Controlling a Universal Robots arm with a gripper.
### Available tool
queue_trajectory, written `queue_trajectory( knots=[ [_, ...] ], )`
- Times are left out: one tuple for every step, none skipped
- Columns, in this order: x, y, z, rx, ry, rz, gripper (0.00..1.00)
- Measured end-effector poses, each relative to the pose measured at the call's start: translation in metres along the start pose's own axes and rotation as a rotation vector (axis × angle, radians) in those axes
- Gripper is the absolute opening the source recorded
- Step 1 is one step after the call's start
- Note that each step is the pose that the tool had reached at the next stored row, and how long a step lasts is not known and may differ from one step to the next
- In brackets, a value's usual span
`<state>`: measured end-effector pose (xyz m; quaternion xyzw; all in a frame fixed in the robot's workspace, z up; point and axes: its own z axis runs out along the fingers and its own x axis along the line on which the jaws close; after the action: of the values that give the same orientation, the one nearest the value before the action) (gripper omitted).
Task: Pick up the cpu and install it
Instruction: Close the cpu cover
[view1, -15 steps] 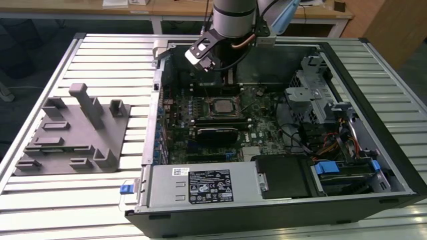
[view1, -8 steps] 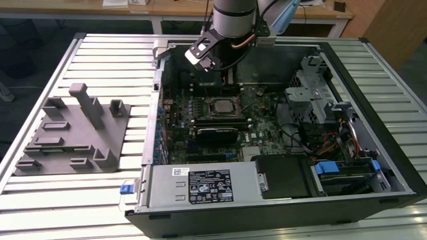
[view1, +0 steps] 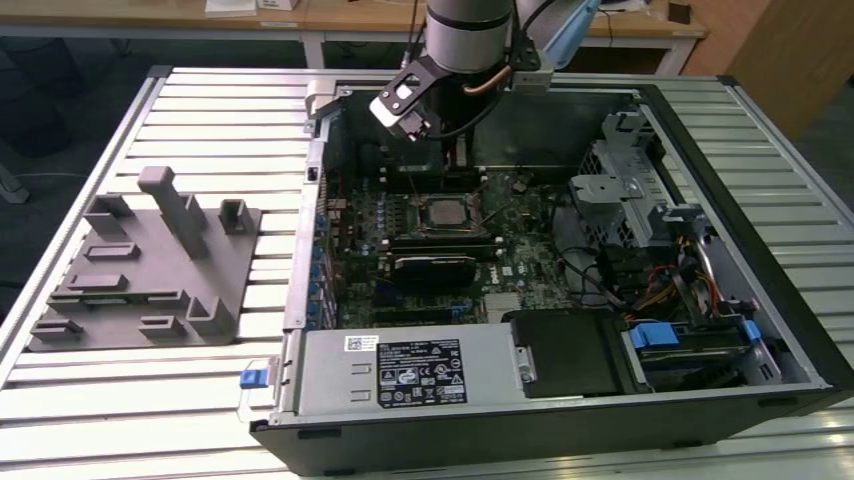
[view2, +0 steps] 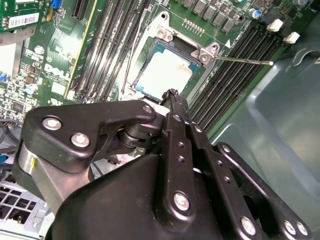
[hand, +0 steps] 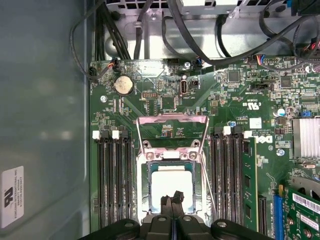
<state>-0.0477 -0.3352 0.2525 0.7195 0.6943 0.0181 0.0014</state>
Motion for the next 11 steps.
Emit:
queue_trajectory(
  knots=[
    [0.0001, 0.0, -0.0011, -0.0001, 0.0001, 0.0, 0.11],
    [0.0001, 0.0001, -0.0022, 0.0, 0.0, 0.0, 0.11],
    [0.0001, 0.0001, -0.0034, 0.0, 0.0, 0.0, 0.11],
    [0.0001, 0.0001, -0.0047, 0.0, 0.0, 0.0, 0.11],
    [0.0002, 0.0002, -0.006, 0.0, 0.0, 0.0, 0.11],
    [0.0002, 0.0002, -0.0072, 0.0, 0.0, 0.0, 0.11],
    [0.0002, 0.0002, -0.0086, 0.0, 0.0, 0.0, 0.11],
    [0.0002, 0.0002, -0.0098, 0.0, 0.0001, 0.0, 0.11],
    [0.0003, 0.0003, -0.011, 0.0, 0.0, 0.0, 0.11],
    [0.0003, 0.0003, -0.0122, 0.0, 0.0001, 0.0, 0.11],
    [0.0003, 0.0003, -0.0135, 0.0, 0.0, 0.0, 0.11]
  ],
)
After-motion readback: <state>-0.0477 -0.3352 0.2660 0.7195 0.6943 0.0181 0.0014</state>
